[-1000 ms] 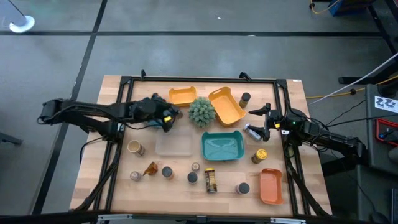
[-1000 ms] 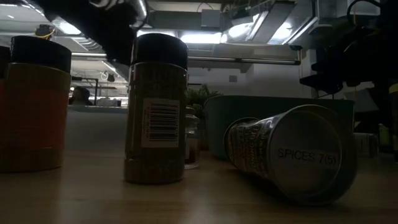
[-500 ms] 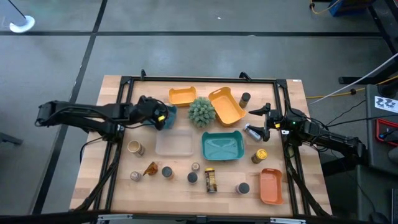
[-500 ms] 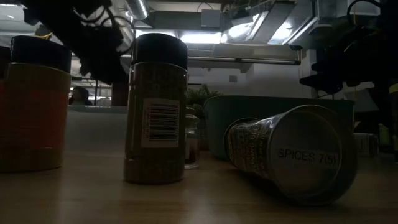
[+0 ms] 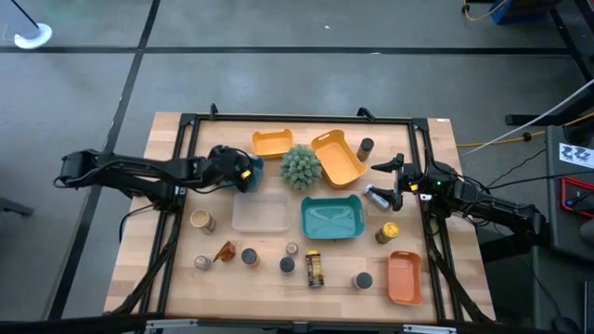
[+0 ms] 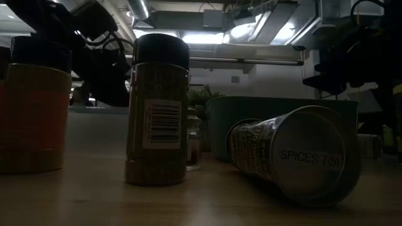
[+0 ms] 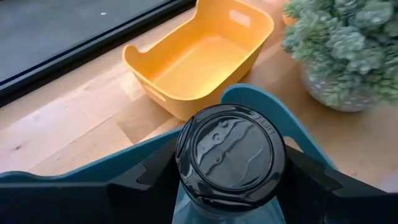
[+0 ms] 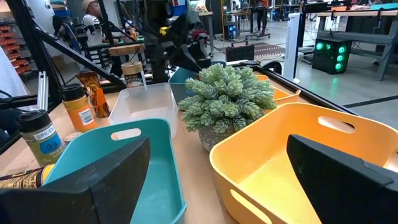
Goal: Sort spices by type
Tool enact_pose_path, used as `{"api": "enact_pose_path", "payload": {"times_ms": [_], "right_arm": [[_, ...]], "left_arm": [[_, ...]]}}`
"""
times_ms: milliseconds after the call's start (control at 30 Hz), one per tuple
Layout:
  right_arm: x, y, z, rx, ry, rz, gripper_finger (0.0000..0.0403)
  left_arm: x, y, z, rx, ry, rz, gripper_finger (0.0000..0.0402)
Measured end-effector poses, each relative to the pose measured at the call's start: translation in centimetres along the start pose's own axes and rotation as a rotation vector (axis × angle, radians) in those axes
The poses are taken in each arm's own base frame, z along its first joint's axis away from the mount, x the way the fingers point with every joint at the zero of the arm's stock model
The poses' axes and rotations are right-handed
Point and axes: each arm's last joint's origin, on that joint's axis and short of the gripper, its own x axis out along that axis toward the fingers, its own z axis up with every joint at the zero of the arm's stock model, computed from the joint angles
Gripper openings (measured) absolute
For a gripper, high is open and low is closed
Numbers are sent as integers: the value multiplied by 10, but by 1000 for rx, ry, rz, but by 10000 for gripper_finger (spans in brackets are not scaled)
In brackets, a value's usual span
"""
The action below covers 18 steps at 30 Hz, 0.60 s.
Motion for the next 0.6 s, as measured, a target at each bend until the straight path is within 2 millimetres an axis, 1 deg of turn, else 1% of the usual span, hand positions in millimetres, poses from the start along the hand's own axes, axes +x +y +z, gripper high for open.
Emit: {"api": "enact_pose_path", "payload": {"times_ms": [333, 467, 600], "right_arm": [[0, 0, 0, 0, 0, 0, 376], [0, 0, 0, 0, 0, 1, 376], [0, 0, 0, 0, 0, 0, 376]], "left_arm": [[21, -3, -3, 1, 15, 38, 200], [23, -4, -4, -23, 19, 51, 204], [24, -4, -4, -78, 22, 47, 222]]}}
